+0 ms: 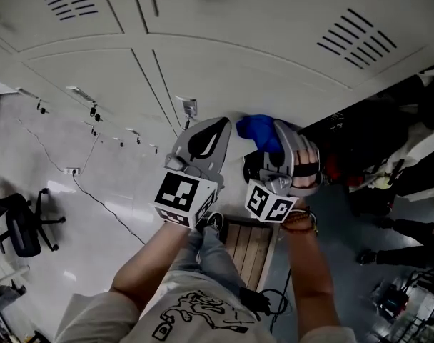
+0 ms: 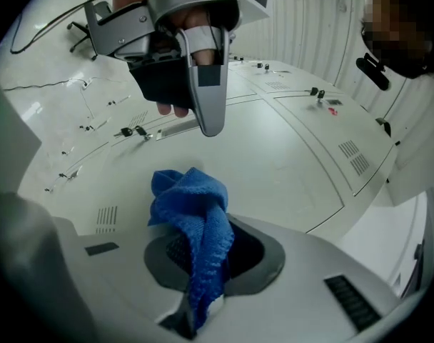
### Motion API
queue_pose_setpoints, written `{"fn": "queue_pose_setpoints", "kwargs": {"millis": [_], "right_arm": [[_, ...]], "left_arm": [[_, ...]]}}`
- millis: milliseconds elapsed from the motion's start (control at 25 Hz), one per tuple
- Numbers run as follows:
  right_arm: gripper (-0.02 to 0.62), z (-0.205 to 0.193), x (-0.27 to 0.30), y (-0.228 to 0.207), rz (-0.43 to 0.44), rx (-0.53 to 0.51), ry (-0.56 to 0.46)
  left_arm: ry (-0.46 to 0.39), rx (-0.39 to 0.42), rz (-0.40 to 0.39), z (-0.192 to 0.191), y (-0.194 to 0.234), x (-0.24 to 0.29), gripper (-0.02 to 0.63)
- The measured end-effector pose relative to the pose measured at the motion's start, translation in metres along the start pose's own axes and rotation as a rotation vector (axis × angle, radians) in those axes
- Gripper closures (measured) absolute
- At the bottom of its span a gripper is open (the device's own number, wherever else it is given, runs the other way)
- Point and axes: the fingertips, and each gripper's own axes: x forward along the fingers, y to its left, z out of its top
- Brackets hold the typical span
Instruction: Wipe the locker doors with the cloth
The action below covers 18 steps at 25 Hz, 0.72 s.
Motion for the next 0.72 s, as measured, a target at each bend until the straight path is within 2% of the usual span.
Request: {"fn": "queue_pose_setpoints", "kwargs": {"millis": [480, 720], "right_arm": [[0.549, 0.044, -0.005, -0.135, -0.174, 0.023, -0.079], [0.549, 0.051, -0.006, -0.151, -0.197, 0.092, -0.095]], "left_arm": [[-0.085, 0.062, -0.015, 0.087, -0.009, -0.01, 0.607], [-0.082, 0.099, -0.029, 0.104, -0.009, -0.013, 0.606]]}}
